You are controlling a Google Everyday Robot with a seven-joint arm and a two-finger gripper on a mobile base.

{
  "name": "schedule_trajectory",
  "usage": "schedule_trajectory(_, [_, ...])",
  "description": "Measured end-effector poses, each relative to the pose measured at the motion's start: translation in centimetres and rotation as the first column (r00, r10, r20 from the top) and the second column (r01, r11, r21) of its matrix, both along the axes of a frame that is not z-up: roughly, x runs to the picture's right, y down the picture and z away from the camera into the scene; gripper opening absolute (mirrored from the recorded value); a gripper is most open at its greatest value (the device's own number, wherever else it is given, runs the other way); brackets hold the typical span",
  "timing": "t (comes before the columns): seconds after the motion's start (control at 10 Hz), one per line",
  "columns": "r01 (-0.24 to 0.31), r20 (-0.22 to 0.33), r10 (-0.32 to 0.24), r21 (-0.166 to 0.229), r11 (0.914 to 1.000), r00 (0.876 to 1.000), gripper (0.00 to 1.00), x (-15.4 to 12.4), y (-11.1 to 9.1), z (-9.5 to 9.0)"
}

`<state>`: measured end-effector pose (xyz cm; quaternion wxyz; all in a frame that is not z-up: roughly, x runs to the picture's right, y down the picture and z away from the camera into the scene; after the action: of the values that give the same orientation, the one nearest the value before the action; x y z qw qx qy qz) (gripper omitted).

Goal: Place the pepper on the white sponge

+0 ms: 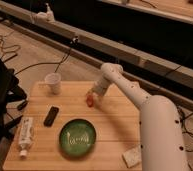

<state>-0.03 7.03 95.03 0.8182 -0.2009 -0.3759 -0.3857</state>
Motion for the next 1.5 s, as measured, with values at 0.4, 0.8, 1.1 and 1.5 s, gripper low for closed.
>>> schedule_trajectory(0.4, [-0.017, 0.019, 0.017, -0.009, 0.9998, 1.0, 0.65, -0.4, -0.1, 0.9])
schedule_trajectory(0.8, [-0.02, 0.038, 0.021, -0.023, 0.9995, 0.999, 0.51, -0.8, 0.3, 1.6])
schedule_trajectory(1.1, [-0.022, 0.05, 0.023, -0.026, 0.9994, 0.998, 0.23, -1.1, 0.4, 1.9])
schedule_trajectory(1.5, [-0.021, 0.049, 0.022, -0.023, 0.9995, 0.999, 0.0, -0.8, 0.1, 2.0])
